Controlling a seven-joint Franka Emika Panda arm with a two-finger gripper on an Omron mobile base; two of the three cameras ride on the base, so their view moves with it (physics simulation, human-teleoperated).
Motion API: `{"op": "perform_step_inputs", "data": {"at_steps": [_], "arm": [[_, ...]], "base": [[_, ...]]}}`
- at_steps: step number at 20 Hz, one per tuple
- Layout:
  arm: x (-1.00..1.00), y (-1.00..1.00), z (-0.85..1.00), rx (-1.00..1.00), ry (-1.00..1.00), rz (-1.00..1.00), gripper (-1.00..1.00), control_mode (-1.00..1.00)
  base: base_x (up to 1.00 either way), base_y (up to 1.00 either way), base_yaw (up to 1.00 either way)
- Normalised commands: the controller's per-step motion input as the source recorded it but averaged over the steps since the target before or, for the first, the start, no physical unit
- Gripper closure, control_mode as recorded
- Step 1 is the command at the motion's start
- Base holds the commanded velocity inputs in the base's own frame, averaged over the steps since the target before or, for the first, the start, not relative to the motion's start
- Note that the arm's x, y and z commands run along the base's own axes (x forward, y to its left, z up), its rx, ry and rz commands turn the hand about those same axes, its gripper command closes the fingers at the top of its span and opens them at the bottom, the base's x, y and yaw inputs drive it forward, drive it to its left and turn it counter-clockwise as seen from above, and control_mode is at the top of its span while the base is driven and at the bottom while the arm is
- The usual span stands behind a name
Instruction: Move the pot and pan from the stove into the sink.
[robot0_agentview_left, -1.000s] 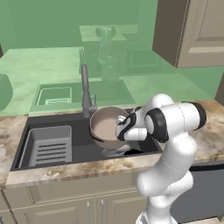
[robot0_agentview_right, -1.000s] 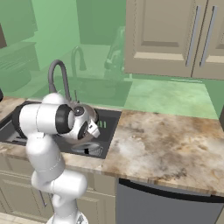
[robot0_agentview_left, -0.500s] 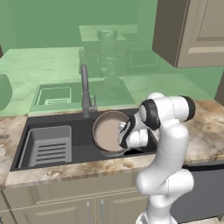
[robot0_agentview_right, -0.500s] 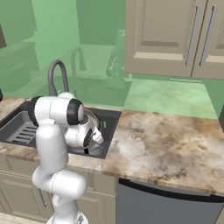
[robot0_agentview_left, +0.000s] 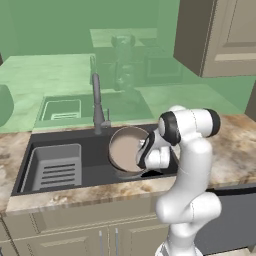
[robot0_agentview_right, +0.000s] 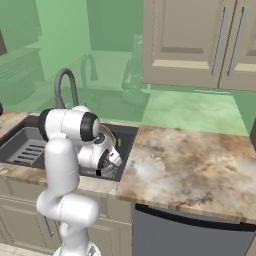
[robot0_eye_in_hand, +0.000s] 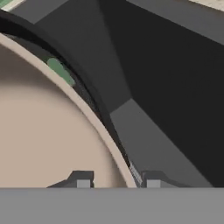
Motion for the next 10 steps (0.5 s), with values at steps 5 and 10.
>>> {"op": "perform_step_inputs", "data": {"at_steps": [5,10], "arm": [[0.16,0.14,0.58,0.0,0.03,-0.14,-1.0,-1.0],[0.07,0.13,0.87,0.0,0.04,-0.13,-1.0,-1.0]], "base": [[0.0,0.0,0.0],[0.0,0.0,0.0]]}}
